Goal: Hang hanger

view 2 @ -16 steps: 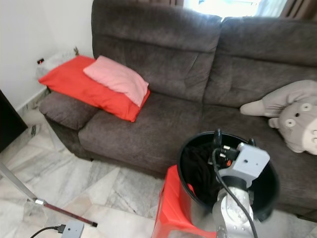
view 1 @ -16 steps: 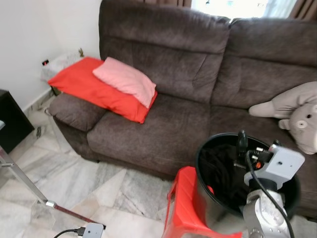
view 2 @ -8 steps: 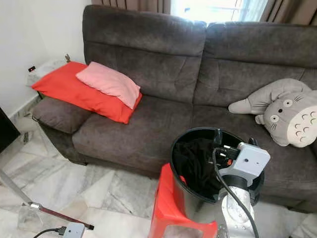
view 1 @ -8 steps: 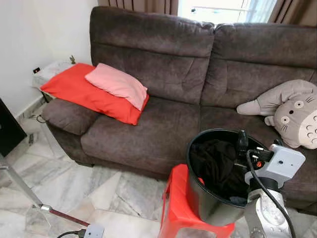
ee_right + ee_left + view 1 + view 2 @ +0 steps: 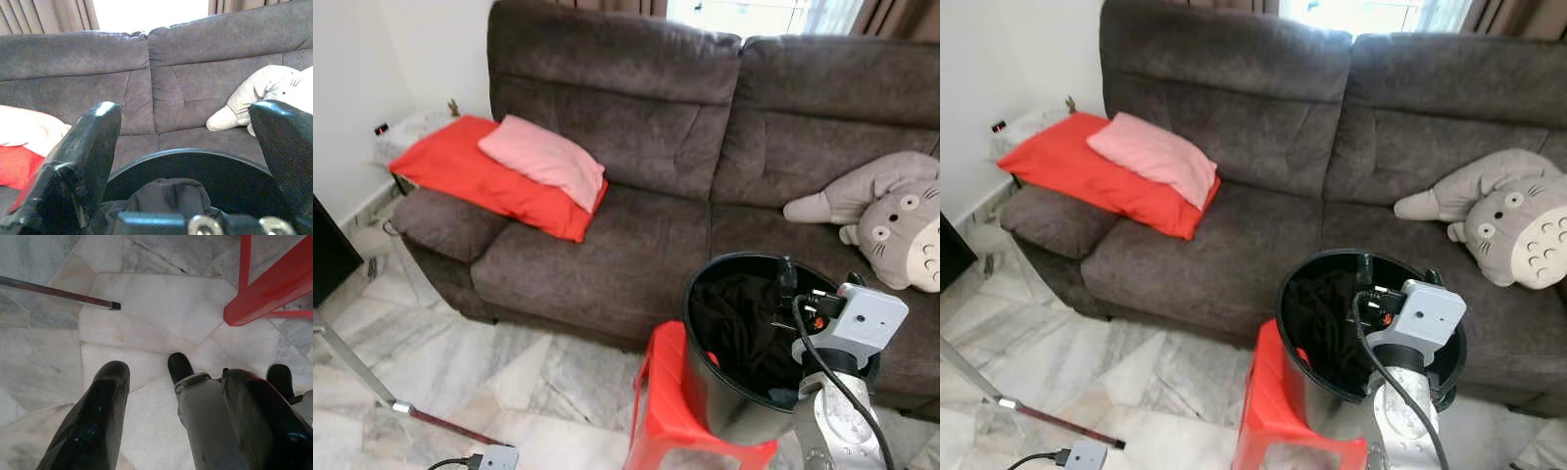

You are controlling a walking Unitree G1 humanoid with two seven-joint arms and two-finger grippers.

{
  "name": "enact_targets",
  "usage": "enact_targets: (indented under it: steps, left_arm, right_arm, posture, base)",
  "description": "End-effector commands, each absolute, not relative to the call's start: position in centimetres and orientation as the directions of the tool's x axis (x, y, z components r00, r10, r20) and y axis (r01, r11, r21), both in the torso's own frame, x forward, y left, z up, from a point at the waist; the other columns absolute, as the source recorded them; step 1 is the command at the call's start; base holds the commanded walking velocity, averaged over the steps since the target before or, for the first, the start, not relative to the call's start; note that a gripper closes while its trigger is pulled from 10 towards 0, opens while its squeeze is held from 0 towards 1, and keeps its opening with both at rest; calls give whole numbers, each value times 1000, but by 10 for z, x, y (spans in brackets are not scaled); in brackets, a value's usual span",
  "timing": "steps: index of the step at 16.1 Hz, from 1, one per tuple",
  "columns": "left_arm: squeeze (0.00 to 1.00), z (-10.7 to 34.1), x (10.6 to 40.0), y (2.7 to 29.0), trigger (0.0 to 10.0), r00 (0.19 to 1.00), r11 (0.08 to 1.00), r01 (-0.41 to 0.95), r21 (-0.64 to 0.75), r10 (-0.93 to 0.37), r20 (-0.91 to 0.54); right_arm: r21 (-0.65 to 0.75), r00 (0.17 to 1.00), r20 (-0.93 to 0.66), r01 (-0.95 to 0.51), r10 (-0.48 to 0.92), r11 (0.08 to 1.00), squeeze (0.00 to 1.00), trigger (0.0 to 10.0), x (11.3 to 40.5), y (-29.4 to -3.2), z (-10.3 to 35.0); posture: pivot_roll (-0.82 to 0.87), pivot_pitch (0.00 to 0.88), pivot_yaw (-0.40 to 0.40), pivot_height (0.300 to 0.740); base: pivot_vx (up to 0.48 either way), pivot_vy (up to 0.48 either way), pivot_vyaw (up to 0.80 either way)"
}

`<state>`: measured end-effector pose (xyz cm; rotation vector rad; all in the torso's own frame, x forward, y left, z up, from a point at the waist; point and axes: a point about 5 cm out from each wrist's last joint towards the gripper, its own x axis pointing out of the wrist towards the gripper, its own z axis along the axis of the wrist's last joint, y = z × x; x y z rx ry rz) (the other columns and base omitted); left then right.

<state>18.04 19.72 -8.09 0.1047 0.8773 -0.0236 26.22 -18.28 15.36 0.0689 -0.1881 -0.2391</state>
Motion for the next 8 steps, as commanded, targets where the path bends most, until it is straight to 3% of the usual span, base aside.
enact_targets:
  steps: [1,8]
  left_arm:
    - [0,-83,176,197,10000,624,995,60,77,23,-781]
    - [0,-81,182,197,10000,635,996,50,78,28,-772]
  right_arm:
    - [83,950,194,231,-243,969,0,10000,261,-184,160]
    - [86,952,213,203,-217,975,0,10000,269,-179,164]
  posture:
    - [-208,73,-4,740]
    - [-173,50,-15,740]
  base:
    - [266,0,0]
    - [281,0,0]
